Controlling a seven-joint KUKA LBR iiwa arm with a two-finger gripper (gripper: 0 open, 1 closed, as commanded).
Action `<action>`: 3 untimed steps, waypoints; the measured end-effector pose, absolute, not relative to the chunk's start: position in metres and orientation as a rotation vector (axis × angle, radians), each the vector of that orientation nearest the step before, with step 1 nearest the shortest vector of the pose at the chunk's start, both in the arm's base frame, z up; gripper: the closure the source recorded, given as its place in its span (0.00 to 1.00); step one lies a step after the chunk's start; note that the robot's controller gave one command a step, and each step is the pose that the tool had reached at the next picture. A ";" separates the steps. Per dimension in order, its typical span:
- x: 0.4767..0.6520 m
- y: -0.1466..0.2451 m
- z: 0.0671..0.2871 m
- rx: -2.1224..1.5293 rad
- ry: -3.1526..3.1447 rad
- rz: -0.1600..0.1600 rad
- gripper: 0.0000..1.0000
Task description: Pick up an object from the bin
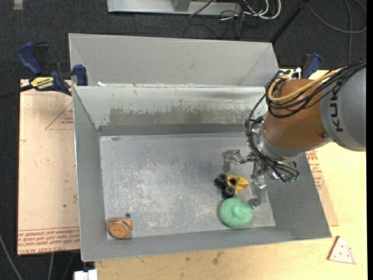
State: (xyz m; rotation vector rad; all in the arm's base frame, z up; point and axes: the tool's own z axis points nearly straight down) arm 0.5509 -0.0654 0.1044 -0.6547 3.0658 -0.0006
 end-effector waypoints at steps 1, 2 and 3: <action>0.535 -0.063 0.091 -0.181 3.133 0.002 0.00; 0.579 -0.053 0.073 -0.514 3.094 -0.002 1.00; 0.579 -0.053 0.073 -0.514 3.094 -0.002 1.00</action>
Offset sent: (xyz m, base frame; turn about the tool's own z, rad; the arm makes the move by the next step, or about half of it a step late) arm 0.0261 0.0126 -0.0344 0.0903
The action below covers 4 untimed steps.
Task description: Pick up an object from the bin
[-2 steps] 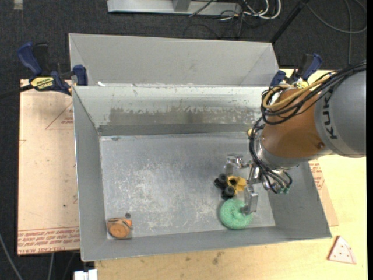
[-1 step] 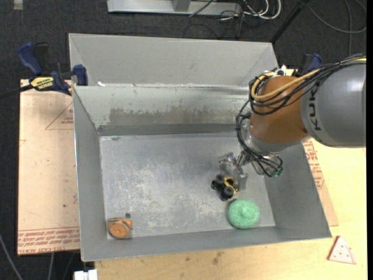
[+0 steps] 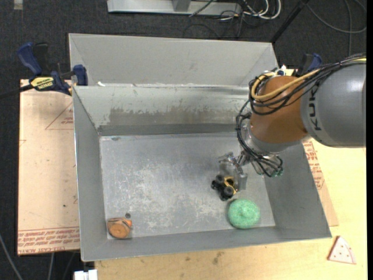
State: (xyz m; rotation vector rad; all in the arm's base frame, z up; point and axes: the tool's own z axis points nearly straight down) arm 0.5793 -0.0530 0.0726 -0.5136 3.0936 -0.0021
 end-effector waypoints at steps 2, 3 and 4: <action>0.578 -0.052 0.080 -0.515 3.098 0.001 1.00; 0.576 -0.052 0.099 -0.515 3.104 0.004 1.00; 0.579 -0.052 0.117 -0.513 3.096 0.001 1.00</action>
Offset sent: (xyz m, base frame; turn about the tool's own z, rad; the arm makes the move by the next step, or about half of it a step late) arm -0.0002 0.0000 0.1035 0.0000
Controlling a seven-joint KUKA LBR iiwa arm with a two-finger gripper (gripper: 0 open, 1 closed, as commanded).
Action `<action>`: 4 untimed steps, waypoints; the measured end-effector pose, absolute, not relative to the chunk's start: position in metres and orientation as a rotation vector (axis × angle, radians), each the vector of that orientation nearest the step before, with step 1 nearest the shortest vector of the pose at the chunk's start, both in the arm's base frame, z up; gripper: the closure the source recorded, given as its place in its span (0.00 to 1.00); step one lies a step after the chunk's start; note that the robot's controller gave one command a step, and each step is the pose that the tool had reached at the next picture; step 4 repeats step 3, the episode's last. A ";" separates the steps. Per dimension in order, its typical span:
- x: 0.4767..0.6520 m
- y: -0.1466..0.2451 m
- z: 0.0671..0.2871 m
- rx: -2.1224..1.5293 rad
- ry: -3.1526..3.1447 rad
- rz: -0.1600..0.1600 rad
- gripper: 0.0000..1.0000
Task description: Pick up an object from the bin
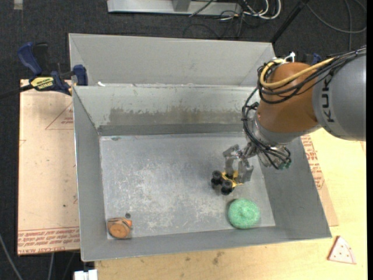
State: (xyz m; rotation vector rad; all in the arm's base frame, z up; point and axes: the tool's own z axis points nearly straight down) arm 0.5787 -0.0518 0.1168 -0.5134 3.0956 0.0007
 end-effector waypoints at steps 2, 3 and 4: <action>0.578 -0.051 0.134 -0.514 3.099 0.002 1.00; 0.578 -0.051 0.149 -0.513 3.098 0.002 1.00; 0.578 -0.051 0.149 -0.513 3.098 0.002 1.00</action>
Offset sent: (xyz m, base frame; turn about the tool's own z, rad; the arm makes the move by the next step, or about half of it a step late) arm -0.0001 0.0000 0.0668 0.0000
